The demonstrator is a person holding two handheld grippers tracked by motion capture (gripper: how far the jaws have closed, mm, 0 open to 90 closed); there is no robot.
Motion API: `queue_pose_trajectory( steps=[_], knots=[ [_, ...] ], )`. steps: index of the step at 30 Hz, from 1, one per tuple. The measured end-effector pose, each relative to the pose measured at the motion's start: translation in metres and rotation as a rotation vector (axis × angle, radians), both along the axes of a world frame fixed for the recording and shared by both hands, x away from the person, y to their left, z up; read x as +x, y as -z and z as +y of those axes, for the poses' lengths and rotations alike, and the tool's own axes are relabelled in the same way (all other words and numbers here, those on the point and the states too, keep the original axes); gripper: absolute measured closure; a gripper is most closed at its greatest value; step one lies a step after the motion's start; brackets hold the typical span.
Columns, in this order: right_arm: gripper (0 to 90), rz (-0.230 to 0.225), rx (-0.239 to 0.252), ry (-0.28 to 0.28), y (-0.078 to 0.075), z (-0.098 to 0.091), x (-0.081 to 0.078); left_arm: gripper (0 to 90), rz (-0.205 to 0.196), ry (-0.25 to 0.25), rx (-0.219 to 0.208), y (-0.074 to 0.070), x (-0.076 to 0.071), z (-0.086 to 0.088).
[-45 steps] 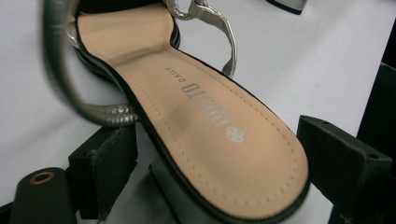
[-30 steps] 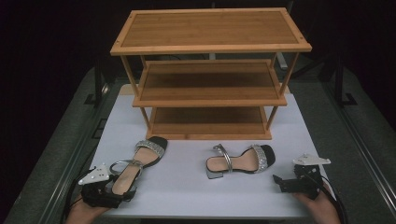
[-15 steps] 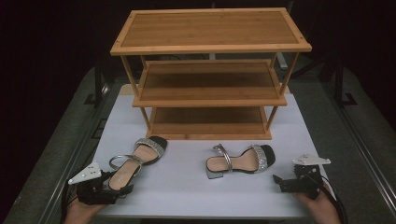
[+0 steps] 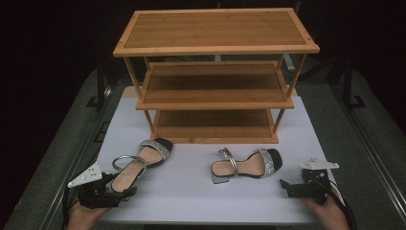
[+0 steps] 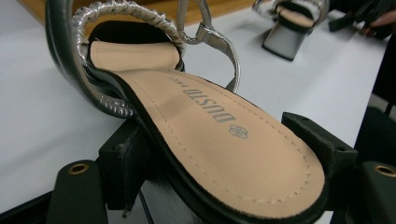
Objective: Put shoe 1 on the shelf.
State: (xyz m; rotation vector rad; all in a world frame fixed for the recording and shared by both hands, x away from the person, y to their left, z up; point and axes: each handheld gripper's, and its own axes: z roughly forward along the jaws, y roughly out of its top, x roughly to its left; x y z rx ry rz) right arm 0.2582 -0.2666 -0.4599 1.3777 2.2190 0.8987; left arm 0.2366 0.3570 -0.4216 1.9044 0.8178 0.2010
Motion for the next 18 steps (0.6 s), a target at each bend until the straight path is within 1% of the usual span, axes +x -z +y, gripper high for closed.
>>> queue_pose_trajectory(
  steps=[2,4,12,18],
  knots=[
    [0.0,0.0,0.0,0.0,0.0,0.0,0.0,26.6,-0.003,-0.002,-0.015,-0.001,0.002,-0.003],
    [0.0,0.001,0.0,0.001,0.0,0.0,0.0,26.6,-0.007,0.006,-0.018,-0.002,0.004,-0.007],
    [0.0,-0.001,0.0,0.001,0.0,0.0,0.0,26.5,-0.013,0.027,-0.018,-0.005,0.016,-0.025],
    [0.0,0.0,0.001,0.001,0.0,0.0,0.0,26.5,-0.024,0.03,-0.015,-0.007,0.025,-0.039]
  ],
)
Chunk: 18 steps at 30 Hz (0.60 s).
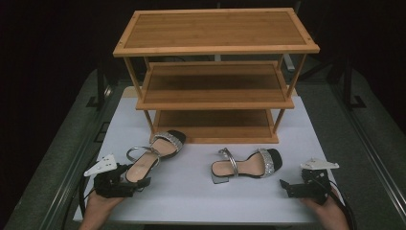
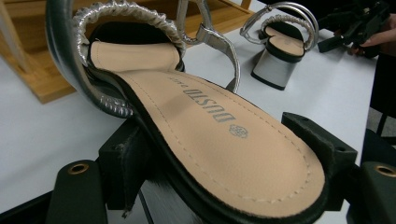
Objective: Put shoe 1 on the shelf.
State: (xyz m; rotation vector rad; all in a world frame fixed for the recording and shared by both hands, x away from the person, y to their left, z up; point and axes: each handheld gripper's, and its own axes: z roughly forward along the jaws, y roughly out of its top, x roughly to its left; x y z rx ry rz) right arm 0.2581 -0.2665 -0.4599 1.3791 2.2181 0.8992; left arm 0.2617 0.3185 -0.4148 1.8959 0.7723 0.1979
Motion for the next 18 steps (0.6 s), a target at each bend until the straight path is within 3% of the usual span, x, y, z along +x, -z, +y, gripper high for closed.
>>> queue_pose_trajectory(
  steps=[18],
  knots=[
    [0.0,0.0,-0.001,-0.001,0.0,0.0,0.0,26.6,-0.016,0.031,0.002,0.002,0.043,-0.045]
  ],
)
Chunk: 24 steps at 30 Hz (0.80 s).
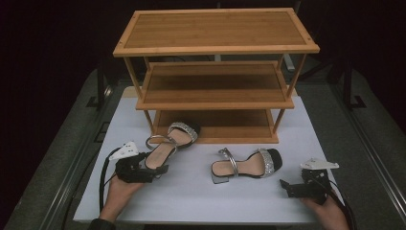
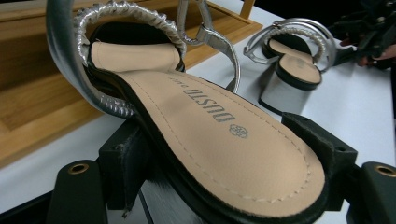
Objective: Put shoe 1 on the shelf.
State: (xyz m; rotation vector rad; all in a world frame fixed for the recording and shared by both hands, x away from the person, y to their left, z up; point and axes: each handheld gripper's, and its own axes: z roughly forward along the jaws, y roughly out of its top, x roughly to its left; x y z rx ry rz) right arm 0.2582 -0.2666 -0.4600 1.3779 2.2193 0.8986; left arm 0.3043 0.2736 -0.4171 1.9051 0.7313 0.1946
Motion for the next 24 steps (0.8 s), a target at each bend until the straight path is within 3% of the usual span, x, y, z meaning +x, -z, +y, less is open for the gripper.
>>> queue_pose_trajectory(
  steps=[6,24],
  knots=[
    [0.0,-0.001,0.0,-0.001,0.0,0.0,0.0,26.5,-0.016,-0.009,-0.026,0.001,0.018,-0.012],
    [0.0,-0.002,0.001,0.0,0.0,0.0,0.0,26.6,-0.03,-0.066,-0.03,0.015,0.084,-0.05]
  ],
)
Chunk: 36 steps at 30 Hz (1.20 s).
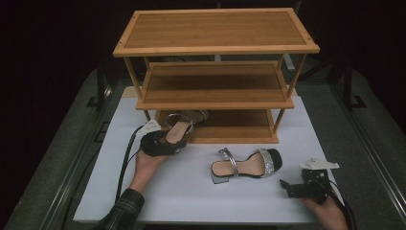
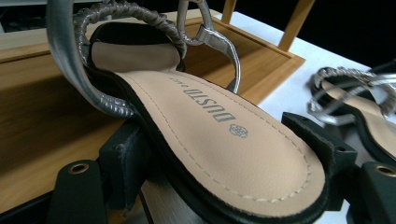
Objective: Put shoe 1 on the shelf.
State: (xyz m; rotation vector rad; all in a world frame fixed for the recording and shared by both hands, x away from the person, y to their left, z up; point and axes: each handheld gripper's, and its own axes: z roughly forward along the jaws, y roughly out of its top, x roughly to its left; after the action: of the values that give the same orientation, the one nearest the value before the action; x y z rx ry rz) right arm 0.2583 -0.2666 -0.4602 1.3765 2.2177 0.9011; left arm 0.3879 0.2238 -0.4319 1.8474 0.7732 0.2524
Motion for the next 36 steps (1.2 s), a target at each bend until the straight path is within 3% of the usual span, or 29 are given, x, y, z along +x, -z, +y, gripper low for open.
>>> queue_pose_trajectory(
  steps=[5,8,11,13,16,19,22,30,36],
  knots=[
    [0.0,0.002,0.001,0.0,0.0,0.0,0.0,26.6,-0.007,-0.015,0.006,0.008,0.017,-0.01],
    [0.0,0.002,0.001,0.0,0.0,0.0,0.0,26.6,0.022,-0.039,-0.017,0.012,0.025,-0.016],
    [0.0,0.0,0.0,0.0,0.0,0.0,0.0,26.6,0.007,-0.055,0.009,0.013,0.037,-0.019],
    [0.0,-0.001,0.0,0.0,0.0,0.0,0.0,26.6,0.023,-0.069,-0.014,0.014,0.041,-0.022],
    [0.0,-0.002,0.0,-0.001,0.0,0.0,0.0,26.6,0.011,-0.097,0.002,0.014,0.05,-0.026],
    [0.0,-0.001,0.001,0.0,0.0,0.0,0.0,26.6,0.016,-0.091,0.022,0.014,0.057,-0.028],
    [0.0,-0.002,0.0,-0.001,0.0,0.0,0.0,26.6,0.025,-0.121,0.015,0.015,0.062,-0.034],
    [0.0,-0.001,0.001,0.0,0.0,0.0,0.0,26.5,0.026,-0.128,0.019,0.019,0.065,-0.037],
    [0.0,-0.001,0.001,0.0,0.0,0.0,0.0,26.4,0.038,-0.126,0.09,0.02,0.063,-0.04]
  ],
)
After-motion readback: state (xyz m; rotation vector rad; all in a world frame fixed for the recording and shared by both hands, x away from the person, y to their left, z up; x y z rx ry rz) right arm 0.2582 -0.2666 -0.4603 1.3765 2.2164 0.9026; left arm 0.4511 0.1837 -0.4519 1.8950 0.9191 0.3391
